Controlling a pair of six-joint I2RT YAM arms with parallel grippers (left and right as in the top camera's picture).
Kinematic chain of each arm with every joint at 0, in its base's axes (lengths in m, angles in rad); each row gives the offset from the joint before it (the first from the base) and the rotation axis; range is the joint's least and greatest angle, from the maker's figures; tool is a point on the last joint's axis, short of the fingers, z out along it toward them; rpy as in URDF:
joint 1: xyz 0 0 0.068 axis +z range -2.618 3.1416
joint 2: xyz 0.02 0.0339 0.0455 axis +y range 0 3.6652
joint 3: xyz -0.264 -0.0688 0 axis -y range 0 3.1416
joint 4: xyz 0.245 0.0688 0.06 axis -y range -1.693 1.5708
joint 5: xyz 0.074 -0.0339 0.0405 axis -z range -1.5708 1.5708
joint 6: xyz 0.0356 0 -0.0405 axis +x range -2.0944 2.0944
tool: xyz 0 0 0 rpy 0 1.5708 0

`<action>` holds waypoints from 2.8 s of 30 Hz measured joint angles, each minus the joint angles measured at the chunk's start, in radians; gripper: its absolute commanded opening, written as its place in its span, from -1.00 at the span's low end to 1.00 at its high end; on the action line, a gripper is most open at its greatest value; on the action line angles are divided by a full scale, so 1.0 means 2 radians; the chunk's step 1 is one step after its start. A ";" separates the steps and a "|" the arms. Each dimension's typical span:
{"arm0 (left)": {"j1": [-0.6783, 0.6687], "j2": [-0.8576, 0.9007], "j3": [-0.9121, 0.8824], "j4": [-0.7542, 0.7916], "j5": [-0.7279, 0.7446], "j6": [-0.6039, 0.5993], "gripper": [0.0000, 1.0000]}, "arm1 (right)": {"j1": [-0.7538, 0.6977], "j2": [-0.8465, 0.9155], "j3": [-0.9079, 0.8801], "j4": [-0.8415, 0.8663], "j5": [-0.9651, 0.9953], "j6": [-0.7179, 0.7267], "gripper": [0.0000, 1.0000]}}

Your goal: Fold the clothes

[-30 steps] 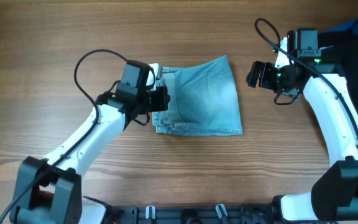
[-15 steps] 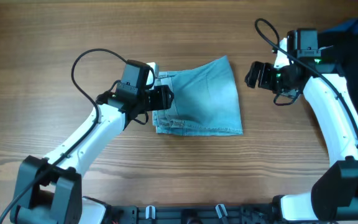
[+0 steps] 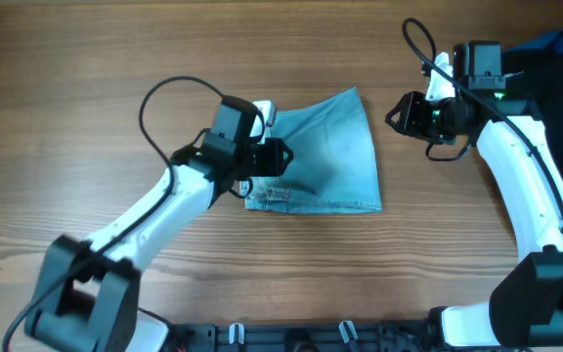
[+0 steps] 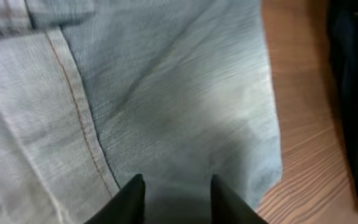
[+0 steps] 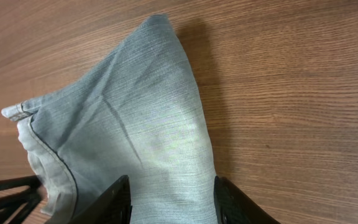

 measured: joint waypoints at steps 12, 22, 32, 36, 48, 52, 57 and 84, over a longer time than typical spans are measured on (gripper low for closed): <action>0.000 0.076 0.000 -0.013 0.031 -0.007 -0.73 | 0.000 0.000 0.000 0.007 -0.003 0.000 -0.01; 0.002 0.006 0.007 -0.024 0.028 0.008 -0.63 | 0.000 0.000 0.000 0.013 -0.010 0.000 -0.46; 0.001 -0.002 0.021 -0.073 0.028 0.000 -0.65 | 0.025 0.070 0.000 0.151 -0.127 0.030 -0.91; 0.001 0.017 0.021 -0.080 0.046 -0.006 -0.67 | 0.044 0.151 0.000 0.242 -0.220 0.040 -0.91; 0.001 0.078 0.021 -0.115 0.055 -0.018 -0.82 | 0.056 0.302 0.001 0.391 -0.340 0.114 -0.91; 0.001 0.079 0.021 -0.116 0.055 -0.008 -0.82 | 0.051 0.303 0.011 0.391 -0.340 0.123 -0.91; 0.001 0.029 0.021 -0.123 0.030 0.010 -0.54 | 0.037 0.286 0.036 0.390 -0.340 0.129 -0.88; 0.077 0.135 0.025 0.126 0.016 0.008 -0.42 | 0.066 0.159 -0.128 0.102 -0.283 0.038 -0.92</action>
